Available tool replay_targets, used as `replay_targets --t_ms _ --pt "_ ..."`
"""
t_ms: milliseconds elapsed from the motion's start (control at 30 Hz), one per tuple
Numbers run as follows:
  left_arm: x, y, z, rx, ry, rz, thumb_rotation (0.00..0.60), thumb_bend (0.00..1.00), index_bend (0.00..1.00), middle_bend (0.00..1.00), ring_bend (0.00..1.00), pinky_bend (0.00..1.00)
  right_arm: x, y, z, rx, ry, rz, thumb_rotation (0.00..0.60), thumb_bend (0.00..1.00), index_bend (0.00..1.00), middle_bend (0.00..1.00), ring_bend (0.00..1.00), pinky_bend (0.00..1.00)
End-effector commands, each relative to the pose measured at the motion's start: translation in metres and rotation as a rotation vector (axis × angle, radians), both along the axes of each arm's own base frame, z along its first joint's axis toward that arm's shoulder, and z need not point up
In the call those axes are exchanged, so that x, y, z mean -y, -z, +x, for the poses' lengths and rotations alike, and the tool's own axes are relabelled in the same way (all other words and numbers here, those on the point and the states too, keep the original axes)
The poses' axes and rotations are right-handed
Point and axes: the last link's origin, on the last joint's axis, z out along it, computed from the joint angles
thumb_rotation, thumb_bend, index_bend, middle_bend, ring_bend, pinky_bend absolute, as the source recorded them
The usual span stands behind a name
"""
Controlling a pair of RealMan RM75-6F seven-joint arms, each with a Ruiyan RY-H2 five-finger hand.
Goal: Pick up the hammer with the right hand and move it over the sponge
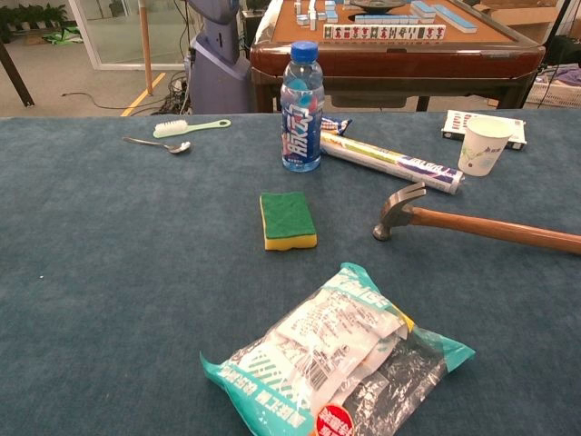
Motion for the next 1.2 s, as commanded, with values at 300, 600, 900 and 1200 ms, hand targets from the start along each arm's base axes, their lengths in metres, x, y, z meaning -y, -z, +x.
replay_targets --t_ms 300,600,900,1200 --pt "0.003 -0.002 -0.001 0.0 0.0 -0.002 0.6 0.23 0.0 0.0 0.0 0.0 0.026 -0.001 0.025 0.026 -0.015 0.106 0.6 0.31 0.17 0.28 0.19 0.3" --pt "0.01 -0.004 -0.003 0.004 0.004 0.01 0.6 0.23 0.0 0.0 0.0 0.0 0.079 0.016 0.051 0.005 0.006 0.235 0.6 0.31 0.21 0.25 0.14 0.18" --pt "0.014 -0.005 -0.004 0.005 0.002 0.013 0.6 0.23 0.0 0.0 0.0 0.0 0.114 0.048 0.055 0.026 0.051 0.316 0.6 0.31 0.23 0.29 0.14 0.17" --pt "0.013 -0.003 -0.004 -0.003 0.007 0.007 0.6 0.23 0.0 0.0 0.0 0.0 0.138 0.076 0.054 0.013 0.091 0.369 0.6 0.33 0.28 0.25 0.11 0.15"
